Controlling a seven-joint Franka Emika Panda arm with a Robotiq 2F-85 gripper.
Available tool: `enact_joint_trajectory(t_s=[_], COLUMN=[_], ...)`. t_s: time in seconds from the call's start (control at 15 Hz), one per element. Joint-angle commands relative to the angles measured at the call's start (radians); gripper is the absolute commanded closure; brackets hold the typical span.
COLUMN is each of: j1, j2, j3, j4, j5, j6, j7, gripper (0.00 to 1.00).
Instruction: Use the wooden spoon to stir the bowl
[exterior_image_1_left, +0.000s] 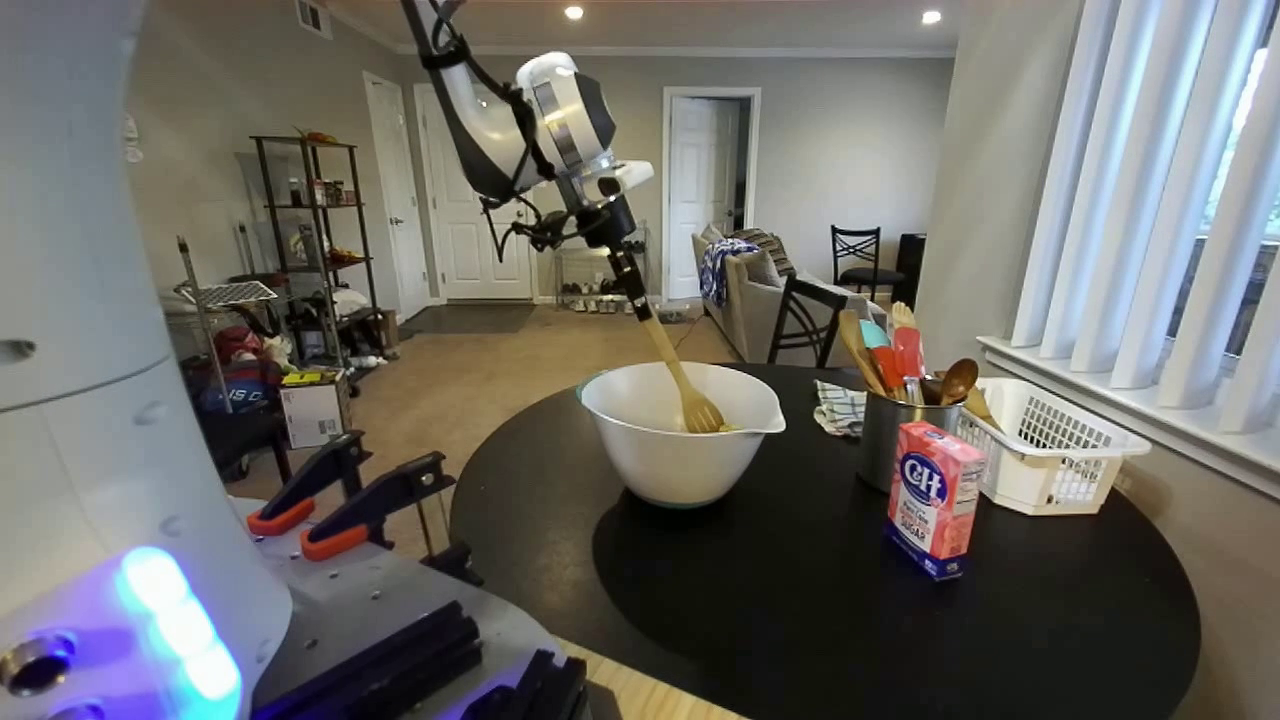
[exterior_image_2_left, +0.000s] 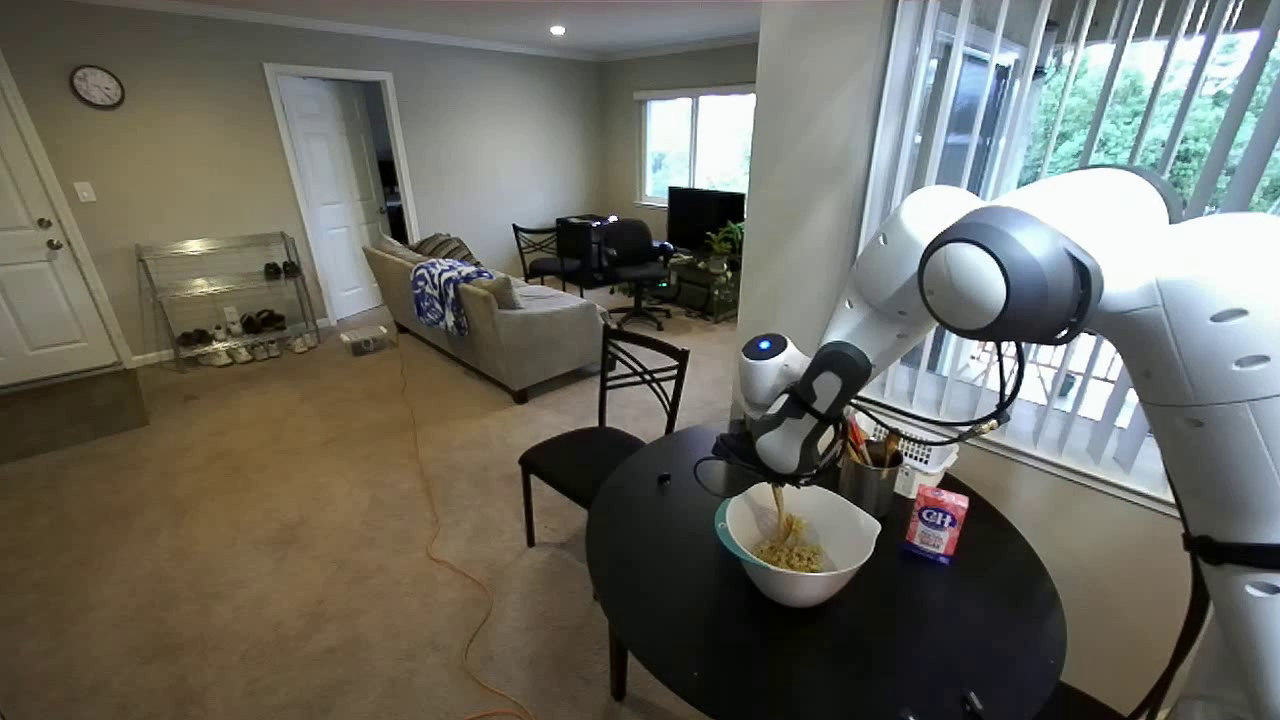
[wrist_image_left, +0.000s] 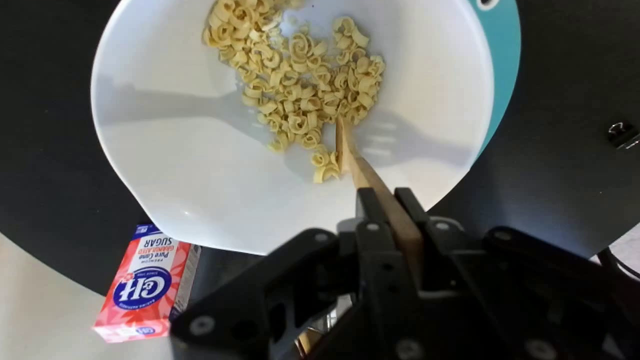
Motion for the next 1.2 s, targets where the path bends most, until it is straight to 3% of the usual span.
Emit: enact_joint_trajectory(t_s=[0.0, 0.2, 0.67, 0.93, 1.13], j1=[0.066, 0.082, -0.026, -0.109, -0.172], j2=[-0.011, -0.015, -0.019, -0.021, -0.028], j3=[-0.057, -0.047, 0.130, 0.228, 0.286], j4=[-0.010, 0.005, 0.059, 0.063, 0.050], j5=[-0.114, -0.172, -0.159, -0.131, -0.090], j6=[-0.039, -0.167, -0.455, -0.472, -0.421], j7=[0.081, 0.113, 0.071, -0.005, -0.072], gripper=[0.95, 0.95, 0.95, 0.95, 0.95])
